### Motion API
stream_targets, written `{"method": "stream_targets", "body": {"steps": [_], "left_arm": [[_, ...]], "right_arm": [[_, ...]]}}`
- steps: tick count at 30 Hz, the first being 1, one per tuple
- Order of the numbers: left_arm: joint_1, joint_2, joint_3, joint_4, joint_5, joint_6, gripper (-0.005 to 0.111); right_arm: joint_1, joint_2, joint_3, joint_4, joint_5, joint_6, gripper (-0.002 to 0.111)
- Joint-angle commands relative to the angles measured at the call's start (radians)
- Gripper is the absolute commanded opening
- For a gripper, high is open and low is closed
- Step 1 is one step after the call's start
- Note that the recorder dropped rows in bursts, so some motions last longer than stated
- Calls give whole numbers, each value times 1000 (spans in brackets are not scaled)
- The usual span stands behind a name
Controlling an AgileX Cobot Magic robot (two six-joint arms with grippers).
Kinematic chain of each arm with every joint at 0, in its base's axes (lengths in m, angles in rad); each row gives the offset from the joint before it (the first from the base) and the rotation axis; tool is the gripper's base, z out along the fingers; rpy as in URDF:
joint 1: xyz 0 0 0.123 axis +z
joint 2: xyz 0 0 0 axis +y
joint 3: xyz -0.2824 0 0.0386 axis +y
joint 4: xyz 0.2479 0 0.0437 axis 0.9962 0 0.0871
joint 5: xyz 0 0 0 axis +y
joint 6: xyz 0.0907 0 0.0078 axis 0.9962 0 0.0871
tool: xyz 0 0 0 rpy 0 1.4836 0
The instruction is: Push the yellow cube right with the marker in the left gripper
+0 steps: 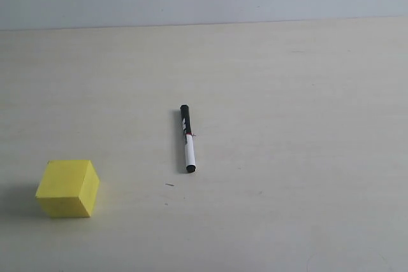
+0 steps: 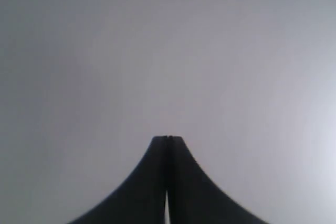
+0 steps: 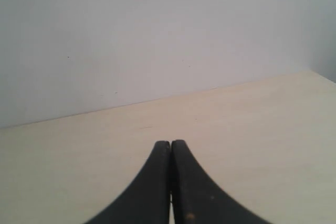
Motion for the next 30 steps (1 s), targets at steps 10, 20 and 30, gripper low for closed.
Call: {"method": "stream_targets", "body": {"steps": [10, 20, 30], "left_arm": [[-67, 816, -454, -183, 848, 421, 11], [-520, 1260, -628, -384, 972, 510, 23], [-717, 1789, -1191, -300, 1398, 372, 23]], "right_arm": [[-5, -5, 6, -8, 0, -11, 0], [-5, -5, 6, -8, 0, -11, 0], [-5, -5, 6, -8, 0, -11, 0]]}}
